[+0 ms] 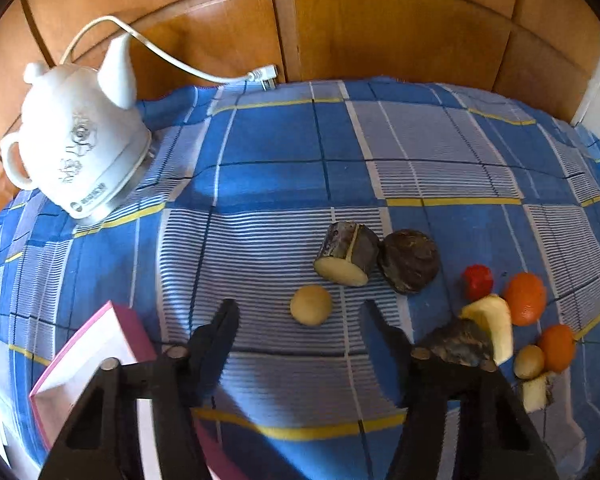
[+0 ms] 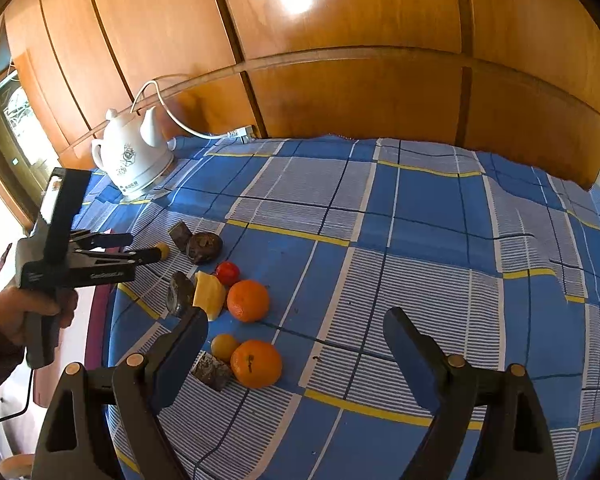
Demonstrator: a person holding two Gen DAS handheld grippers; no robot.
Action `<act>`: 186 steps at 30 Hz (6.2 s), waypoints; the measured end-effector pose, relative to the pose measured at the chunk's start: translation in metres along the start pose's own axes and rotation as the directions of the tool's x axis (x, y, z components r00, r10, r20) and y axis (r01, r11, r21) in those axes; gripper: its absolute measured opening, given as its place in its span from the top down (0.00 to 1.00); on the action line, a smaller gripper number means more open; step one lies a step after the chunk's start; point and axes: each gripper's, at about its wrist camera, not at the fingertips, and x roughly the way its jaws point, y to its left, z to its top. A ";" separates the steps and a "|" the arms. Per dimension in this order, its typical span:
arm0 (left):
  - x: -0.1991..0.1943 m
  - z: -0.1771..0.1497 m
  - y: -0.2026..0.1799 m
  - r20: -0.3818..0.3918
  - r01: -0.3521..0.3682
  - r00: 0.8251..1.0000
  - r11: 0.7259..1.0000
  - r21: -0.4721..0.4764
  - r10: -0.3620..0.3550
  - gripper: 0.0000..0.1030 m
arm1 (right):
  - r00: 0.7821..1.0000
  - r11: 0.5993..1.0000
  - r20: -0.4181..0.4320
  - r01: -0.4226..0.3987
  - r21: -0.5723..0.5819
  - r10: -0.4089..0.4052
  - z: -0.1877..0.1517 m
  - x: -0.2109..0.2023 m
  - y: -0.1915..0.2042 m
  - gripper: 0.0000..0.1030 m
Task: Organize fruits
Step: 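Reach the left gripper to the small yellow round fruit and grasp it, then carry the yellow fruit into the tray and open the left gripper, then grasp the large orange with the right gripper and lift it, then lower the orange into the tray and open the right gripper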
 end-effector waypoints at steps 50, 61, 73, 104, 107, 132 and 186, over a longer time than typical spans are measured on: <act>-0.077 -0.160 0.120 0.088 -0.106 0.981 0.857 -0.504 0.173 0.75 | 0.968 0.986 -0.250 -0.038 -0.163 -0.004 -0.035 0.073 0.038 0.58; -0.106 -0.171 0.115 0.130 -0.139 0.961 0.828 -0.543 0.246 0.47 | 0.975 0.973 -0.217 0.001 -0.231 -0.052 -0.036 0.071 0.048 0.60; -0.136 -0.197 0.078 0.184 -0.128 0.953 0.867 -0.482 0.243 0.44 | 0.994 0.948 -0.027 0.094 -0.304 -0.108 -0.025 0.032 0.073 0.60; -0.168 -0.257 0.119 0.188 -0.155 0.922 0.768 -0.622 0.338 0.42 | 0.988 0.846 0.115 -0.028 -0.532 0.105 -0.049 0.013 0.299 0.60; -0.168 -0.256 0.118 0.201 -0.149 0.920 0.775 -0.614 0.336 0.39 | 0.988 0.859 0.129 -0.012 -0.512 0.091 -0.047 0.013 0.296 0.60; -0.155 -0.269 0.138 0.186 -0.128 0.927 0.742 -0.658 0.325 0.39 | 0.995 0.815 -0.100 -0.079 -0.574 0.027 -0.050 0.111 0.342 0.59; -0.163 -0.210 0.055 0.268 -0.108 0.934 0.900 -0.423 0.238 0.35 | 0.971 0.968 0.234 0.107 -0.228 -0.052 -0.007 -0.010 0.208 0.45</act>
